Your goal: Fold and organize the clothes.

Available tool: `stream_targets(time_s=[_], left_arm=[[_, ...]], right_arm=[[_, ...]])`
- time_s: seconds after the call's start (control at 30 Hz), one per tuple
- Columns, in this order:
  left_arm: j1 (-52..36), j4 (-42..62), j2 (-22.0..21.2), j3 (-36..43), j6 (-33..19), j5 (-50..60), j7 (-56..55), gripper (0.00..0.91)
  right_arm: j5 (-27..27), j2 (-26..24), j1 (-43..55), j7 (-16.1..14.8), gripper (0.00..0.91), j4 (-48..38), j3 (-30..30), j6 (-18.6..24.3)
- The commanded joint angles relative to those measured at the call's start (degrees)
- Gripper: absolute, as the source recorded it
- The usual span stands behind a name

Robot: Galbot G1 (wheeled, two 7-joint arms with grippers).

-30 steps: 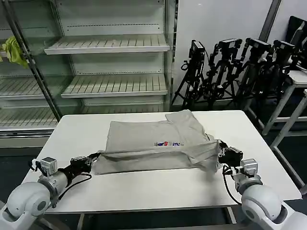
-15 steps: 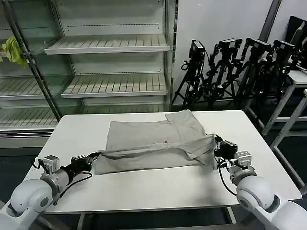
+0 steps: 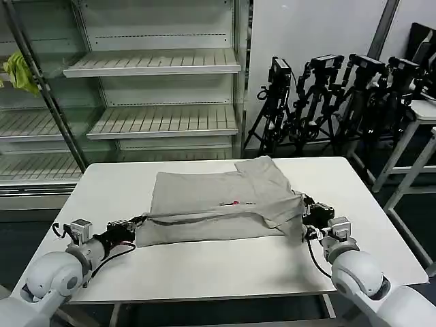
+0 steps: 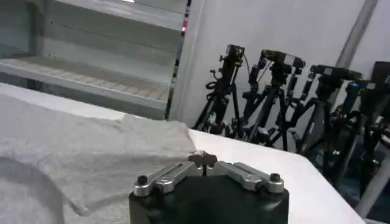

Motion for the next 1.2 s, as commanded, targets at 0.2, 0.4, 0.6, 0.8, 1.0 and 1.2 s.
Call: stream_targets(time_s=[0.2,0.4,0.6,0.8,1.0,1.2], left_arm=[[-3.35,2.92,-1.08,3.31,-1.38,2.01,-0.15,0.907],[-0.55,0.85,-0.53,0.52,-1.15,2.08,-0.34,0.907],[7.81,-6.47,1.74,-6.57,1.6,-2.49,-2.24,0.907],[13.98,-10.6,2.15,-8.75,2.74,-6.46,-3.82,0.907],[17.14,-12.11,1.65,-8.84,2.76,-5.2,-3.91,0.907],[18.0,-11.95,0.21,-8.77,2.73,-2.83,-3.31,0.907]], right_arm=[[-1.46,1.04,0.62,-0.22,0.907,-3.86,0.02,-0.35],[-1.86,1.49,0.93,-0.05,0.907,-4.38,0.76,-0.33],[2.89,-1.93,-7.76,2.38,0.907,5.71,4.55,-3.27],[5.58,-4.46,-16.91,5.33,0.907,13.15,5.89,-6.28],[5.42,-4.54,-20.96,6.0,0.907,16.7,6.32,-7.35],[4.77,-3.69,-22.1,6.06,0.907,16.17,6.34,-7.12]])
